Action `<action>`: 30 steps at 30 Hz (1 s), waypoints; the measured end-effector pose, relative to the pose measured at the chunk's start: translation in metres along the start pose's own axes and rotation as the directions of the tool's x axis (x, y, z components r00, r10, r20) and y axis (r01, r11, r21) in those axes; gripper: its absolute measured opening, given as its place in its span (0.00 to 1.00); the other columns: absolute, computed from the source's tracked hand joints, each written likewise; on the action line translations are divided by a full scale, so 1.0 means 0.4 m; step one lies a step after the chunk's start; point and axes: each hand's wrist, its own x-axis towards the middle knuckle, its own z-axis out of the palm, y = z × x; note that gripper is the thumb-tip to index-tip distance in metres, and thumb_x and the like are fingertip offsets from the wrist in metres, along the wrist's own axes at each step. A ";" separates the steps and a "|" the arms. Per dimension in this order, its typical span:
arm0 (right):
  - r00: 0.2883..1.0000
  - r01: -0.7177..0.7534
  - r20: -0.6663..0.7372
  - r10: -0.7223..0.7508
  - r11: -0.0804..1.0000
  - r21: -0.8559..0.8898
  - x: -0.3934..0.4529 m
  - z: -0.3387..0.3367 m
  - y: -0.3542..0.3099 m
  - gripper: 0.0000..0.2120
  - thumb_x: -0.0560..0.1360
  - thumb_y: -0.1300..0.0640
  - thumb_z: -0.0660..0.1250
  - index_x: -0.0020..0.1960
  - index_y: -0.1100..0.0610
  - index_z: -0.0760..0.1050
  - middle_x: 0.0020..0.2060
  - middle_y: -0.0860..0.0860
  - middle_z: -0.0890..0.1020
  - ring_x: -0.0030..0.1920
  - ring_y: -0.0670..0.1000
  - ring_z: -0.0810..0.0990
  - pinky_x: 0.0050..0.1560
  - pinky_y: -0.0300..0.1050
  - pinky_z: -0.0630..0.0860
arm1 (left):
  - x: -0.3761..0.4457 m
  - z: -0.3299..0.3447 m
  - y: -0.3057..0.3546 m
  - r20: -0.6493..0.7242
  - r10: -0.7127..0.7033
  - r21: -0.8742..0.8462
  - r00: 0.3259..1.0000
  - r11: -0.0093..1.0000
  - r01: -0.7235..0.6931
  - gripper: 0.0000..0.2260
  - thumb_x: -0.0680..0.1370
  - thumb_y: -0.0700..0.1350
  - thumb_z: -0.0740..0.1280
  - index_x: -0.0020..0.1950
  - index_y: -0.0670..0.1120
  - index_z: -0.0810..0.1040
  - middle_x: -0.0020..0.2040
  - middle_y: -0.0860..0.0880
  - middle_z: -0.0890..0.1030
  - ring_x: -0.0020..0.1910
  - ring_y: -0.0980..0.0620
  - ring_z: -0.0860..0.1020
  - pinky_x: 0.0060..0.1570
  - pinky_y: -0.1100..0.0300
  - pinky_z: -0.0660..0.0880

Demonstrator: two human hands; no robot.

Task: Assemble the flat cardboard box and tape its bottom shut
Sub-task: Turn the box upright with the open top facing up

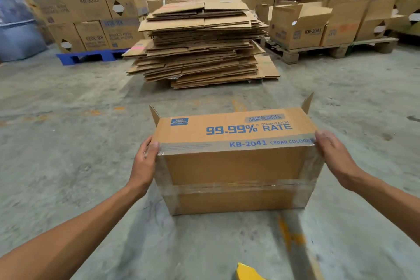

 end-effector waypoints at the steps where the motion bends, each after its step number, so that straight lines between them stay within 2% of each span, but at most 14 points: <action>1: 0.999 -0.032 -0.032 0.031 0.999 -0.019 0.017 0.001 -0.006 0.27 0.76 0.35 0.60 0.68 0.50 0.73 0.62 0.52 0.78 0.58 0.54 0.78 0.54 0.50 0.75 | 0.013 0.001 0.009 -0.013 -0.013 -0.001 1.000 1.000 0.013 0.22 0.80 0.55 0.62 0.72 0.48 0.70 0.66 0.48 0.76 0.63 0.49 0.75 0.59 0.55 0.72; 3: 0.992 -0.123 -0.036 0.121 0.991 -0.051 0.052 -0.001 -0.022 0.20 0.79 0.47 0.61 0.69 0.51 0.72 0.60 0.55 0.80 0.53 0.55 0.80 0.45 0.48 0.75 | 0.045 -0.006 0.019 0.007 -0.070 -0.007 0.997 0.997 0.071 0.19 0.81 0.48 0.62 0.72 0.48 0.70 0.64 0.46 0.76 0.59 0.48 0.77 0.53 0.56 0.72; 6: 0.971 -0.226 0.048 0.236 0.962 -0.155 0.094 -0.011 -0.065 0.15 0.79 0.54 0.57 0.62 0.51 0.75 0.50 0.54 0.83 0.41 0.53 0.78 0.38 0.45 0.72 | 0.090 -0.035 0.051 0.142 -0.202 0.071 0.969 0.979 0.193 0.20 0.81 0.46 0.62 0.74 0.50 0.67 0.62 0.47 0.77 0.49 0.51 0.78 0.44 0.54 0.75; 8: 0.957 -0.255 0.083 0.279 0.941 -0.224 0.118 -0.014 -0.080 0.13 0.80 0.53 0.54 0.58 0.52 0.75 0.46 0.54 0.82 0.40 0.53 0.76 0.38 0.47 0.70 | 0.113 -0.041 0.078 0.231 -0.292 0.124 0.928 0.955 0.269 0.18 0.81 0.45 0.61 0.71 0.51 0.70 0.59 0.47 0.80 0.48 0.50 0.80 0.39 0.55 0.76; 10: 0.942 -0.274 0.132 0.308 0.935 -0.226 0.135 -0.008 -0.084 0.15 0.79 0.46 0.55 0.63 0.48 0.73 0.47 0.54 0.85 0.43 0.55 0.79 0.41 0.49 0.71 | 0.118 -0.025 0.103 0.287 -0.323 0.176 0.902 0.943 0.281 0.12 0.82 0.45 0.57 0.64 0.51 0.73 0.56 0.46 0.82 0.45 0.50 0.81 0.36 0.57 0.78; 11: 0.934 -0.284 0.158 0.319 0.935 -0.210 0.143 -0.005 -0.079 0.18 0.78 0.42 0.57 0.66 0.44 0.70 0.49 0.53 0.86 0.46 0.57 0.81 0.44 0.52 0.74 | 0.120 -0.011 0.109 0.290 -0.319 0.191 0.902 0.943 0.272 0.11 0.83 0.46 0.56 0.64 0.51 0.73 0.55 0.46 0.82 0.45 0.50 0.81 0.36 0.57 0.78; 14: 0.925 -0.293 0.213 0.315 0.947 -0.129 0.163 -0.002 -0.057 0.29 0.73 0.35 0.63 0.73 0.34 0.60 0.52 0.50 0.86 0.54 0.59 0.84 0.54 0.63 0.77 | 0.120 0.021 0.107 0.231 -0.254 0.197 0.939 0.958 0.210 0.19 0.82 0.52 0.58 0.72 0.50 0.65 0.53 0.53 0.79 0.48 0.52 0.80 0.39 0.57 0.77; 18: 0.932 -0.212 0.286 0.224 0.975 -0.072 0.144 0.006 -0.071 0.25 0.78 0.42 0.63 0.74 0.45 0.63 0.54 0.52 0.85 0.49 0.55 0.84 0.46 0.53 0.81 | 0.112 0.020 0.095 0.218 -0.215 0.175 0.952 0.968 0.179 0.23 0.81 0.53 0.62 0.75 0.49 0.62 0.57 0.50 0.78 0.49 0.53 0.79 0.42 0.58 0.76; 21: 0.954 -0.117 0.272 0.127 0.992 -0.053 0.121 0.019 -0.080 0.21 0.80 0.46 0.62 0.72 0.47 0.65 0.56 0.52 0.83 0.51 0.53 0.83 0.53 0.54 0.80 | 0.107 -0.003 0.099 0.223 -0.167 0.188 0.960 0.974 0.126 0.26 0.79 0.54 0.65 0.75 0.50 0.63 0.62 0.48 0.77 0.53 0.51 0.80 0.51 0.53 0.78; 23: 0.970 -0.008 0.244 0.021 0.998 -0.057 0.106 0.035 -0.088 0.22 0.81 0.48 0.61 0.74 0.47 0.63 0.59 0.50 0.81 0.51 0.47 0.82 0.50 0.47 0.79 | 0.113 -0.032 0.104 0.188 -0.039 0.228 0.981 0.974 -0.005 0.27 0.78 0.54 0.67 0.75 0.53 0.64 0.65 0.51 0.76 0.57 0.53 0.78 0.60 0.50 0.75; 26: 0.966 0.211 0.180 -0.183 0.967 -0.146 0.076 0.062 -0.094 0.26 0.81 0.49 0.60 0.77 0.47 0.56 0.58 0.40 0.77 0.49 0.32 0.79 0.44 0.34 0.74 | 0.105 -0.073 0.099 0.082 0.148 0.270 0.986 0.949 -0.165 0.33 0.75 0.58 0.68 0.77 0.57 0.59 0.72 0.55 0.70 0.66 0.53 0.73 0.64 0.51 0.71; 27: 0.957 0.260 0.177 -0.228 0.948 -0.186 0.066 0.070 -0.084 0.28 0.81 0.49 0.60 0.77 0.45 0.52 0.59 0.40 0.76 0.50 0.33 0.79 0.45 0.36 0.75 | 0.089 -0.080 0.088 0.046 0.196 0.276 0.980 0.940 -0.201 0.35 0.74 0.57 0.68 0.78 0.58 0.56 0.74 0.57 0.67 0.68 0.55 0.70 0.65 0.55 0.69; 29: 0.948 0.286 0.216 -0.235 0.924 -0.252 0.043 0.087 -0.045 0.36 0.79 0.46 0.61 0.78 0.39 0.42 0.66 0.43 0.73 0.56 0.44 0.80 0.50 0.51 0.80 | 0.046 -0.084 0.043 0.012 0.239 0.312 0.971 0.922 -0.230 0.37 0.75 0.54 0.69 0.79 0.59 0.52 0.73 0.62 0.63 0.69 0.60 0.67 0.66 0.59 0.66; 30: 0.948 0.270 0.246 -0.202 0.920 -0.285 0.027 0.094 -0.020 0.40 0.78 0.44 0.62 0.77 0.37 0.37 0.69 0.46 0.71 0.60 0.51 0.79 0.55 0.58 0.79 | 0.023 -0.084 0.010 0.010 0.214 0.312 0.977 0.927 -0.207 0.39 0.76 0.51 0.71 0.79 0.59 0.50 0.73 0.61 0.64 0.69 0.60 0.68 0.68 0.59 0.66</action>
